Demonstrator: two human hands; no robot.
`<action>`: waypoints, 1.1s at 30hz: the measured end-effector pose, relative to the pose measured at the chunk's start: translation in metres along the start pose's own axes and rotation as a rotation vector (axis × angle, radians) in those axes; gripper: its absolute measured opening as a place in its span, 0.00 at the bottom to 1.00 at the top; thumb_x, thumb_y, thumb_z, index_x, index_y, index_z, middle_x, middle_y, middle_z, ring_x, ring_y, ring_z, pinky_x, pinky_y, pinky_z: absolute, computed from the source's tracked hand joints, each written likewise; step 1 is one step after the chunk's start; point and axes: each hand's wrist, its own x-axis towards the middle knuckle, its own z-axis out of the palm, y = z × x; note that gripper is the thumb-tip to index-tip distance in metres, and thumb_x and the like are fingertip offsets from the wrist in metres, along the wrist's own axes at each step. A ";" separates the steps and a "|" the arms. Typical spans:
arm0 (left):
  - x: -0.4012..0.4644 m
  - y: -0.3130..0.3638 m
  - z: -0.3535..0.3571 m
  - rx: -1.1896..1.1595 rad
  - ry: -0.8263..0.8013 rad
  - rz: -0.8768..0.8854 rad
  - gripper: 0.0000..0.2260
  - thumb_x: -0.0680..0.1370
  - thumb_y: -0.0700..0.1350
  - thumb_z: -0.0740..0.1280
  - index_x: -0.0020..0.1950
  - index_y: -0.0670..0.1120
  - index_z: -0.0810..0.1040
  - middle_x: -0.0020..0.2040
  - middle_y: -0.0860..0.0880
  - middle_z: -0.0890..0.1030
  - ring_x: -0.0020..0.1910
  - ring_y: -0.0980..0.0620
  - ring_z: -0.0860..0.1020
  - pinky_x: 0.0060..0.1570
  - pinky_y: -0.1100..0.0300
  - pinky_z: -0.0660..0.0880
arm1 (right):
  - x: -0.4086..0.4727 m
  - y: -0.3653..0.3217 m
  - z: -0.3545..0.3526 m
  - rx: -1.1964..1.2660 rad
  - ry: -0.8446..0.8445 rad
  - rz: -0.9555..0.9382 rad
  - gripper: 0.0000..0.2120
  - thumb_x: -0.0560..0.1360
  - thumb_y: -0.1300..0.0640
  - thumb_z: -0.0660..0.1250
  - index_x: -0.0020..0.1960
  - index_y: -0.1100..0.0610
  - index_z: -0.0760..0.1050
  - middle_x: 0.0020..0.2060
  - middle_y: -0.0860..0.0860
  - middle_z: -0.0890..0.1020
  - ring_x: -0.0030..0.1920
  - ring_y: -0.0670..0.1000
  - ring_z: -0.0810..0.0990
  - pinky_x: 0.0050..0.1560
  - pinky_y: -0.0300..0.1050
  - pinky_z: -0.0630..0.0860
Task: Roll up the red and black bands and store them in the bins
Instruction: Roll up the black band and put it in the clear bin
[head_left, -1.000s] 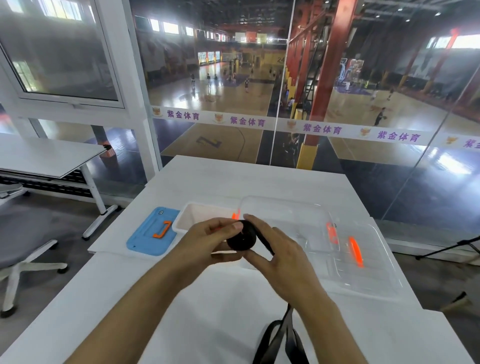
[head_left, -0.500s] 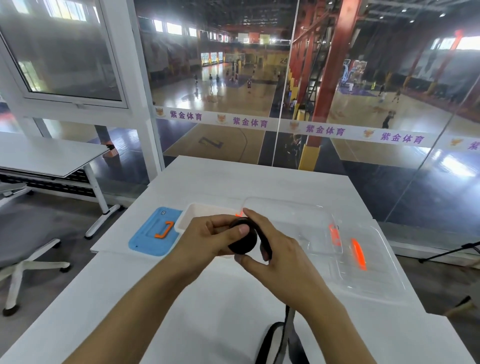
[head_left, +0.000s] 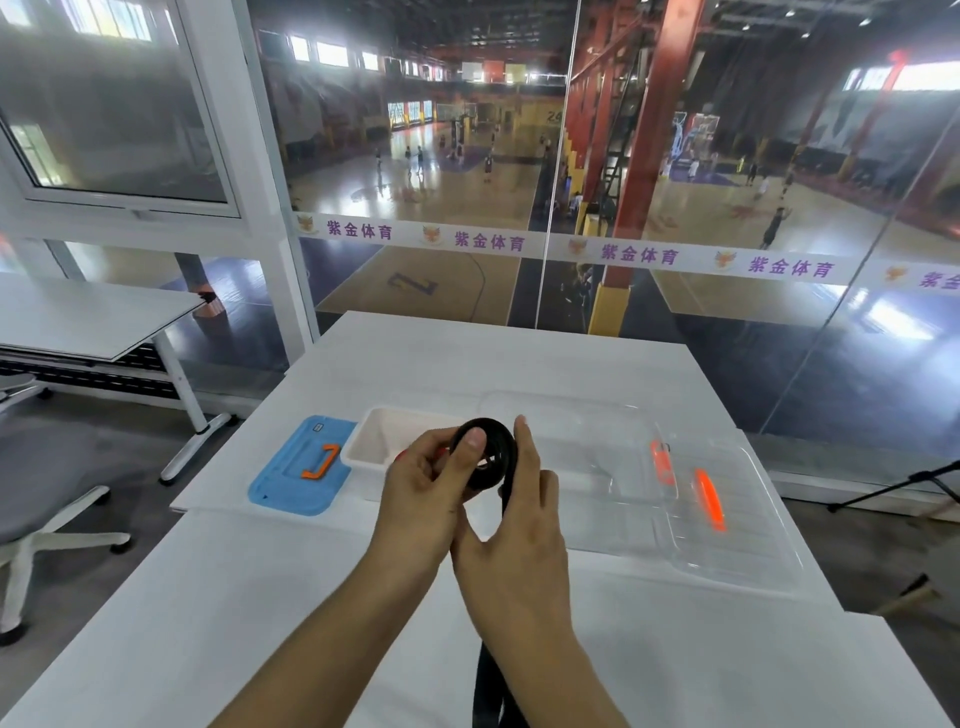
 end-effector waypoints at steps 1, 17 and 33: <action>-0.002 -0.002 0.001 0.020 -0.016 -0.015 0.13 0.77 0.50 0.70 0.56 0.43 0.82 0.48 0.46 0.88 0.51 0.48 0.87 0.49 0.62 0.81 | 0.000 0.001 0.000 0.000 0.005 0.010 0.44 0.77 0.44 0.70 0.79 0.30 0.42 0.56 0.39 0.65 0.48 0.41 0.71 0.52 0.41 0.77; -0.009 -0.015 -0.017 -0.104 -0.145 -0.130 0.20 0.73 0.49 0.71 0.61 0.39 0.78 0.51 0.38 0.87 0.49 0.36 0.86 0.60 0.46 0.78 | 0.018 0.017 -0.023 -0.078 -0.059 -0.117 0.34 0.72 0.37 0.72 0.73 0.31 0.60 0.53 0.39 0.74 0.52 0.44 0.79 0.54 0.44 0.80; -0.002 -0.003 -0.044 -0.059 -0.416 -0.304 0.20 0.78 0.47 0.70 0.67 0.40 0.76 0.58 0.36 0.84 0.57 0.37 0.84 0.55 0.48 0.81 | 0.030 0.027 -0.049 -0.044 -0.371 -0.215 0.30 0.73 0.41 0.75 0.70 0.25 0.66 0.49 0.43 0.79 0.49 0.44 0.78 0.51 0.37 0.74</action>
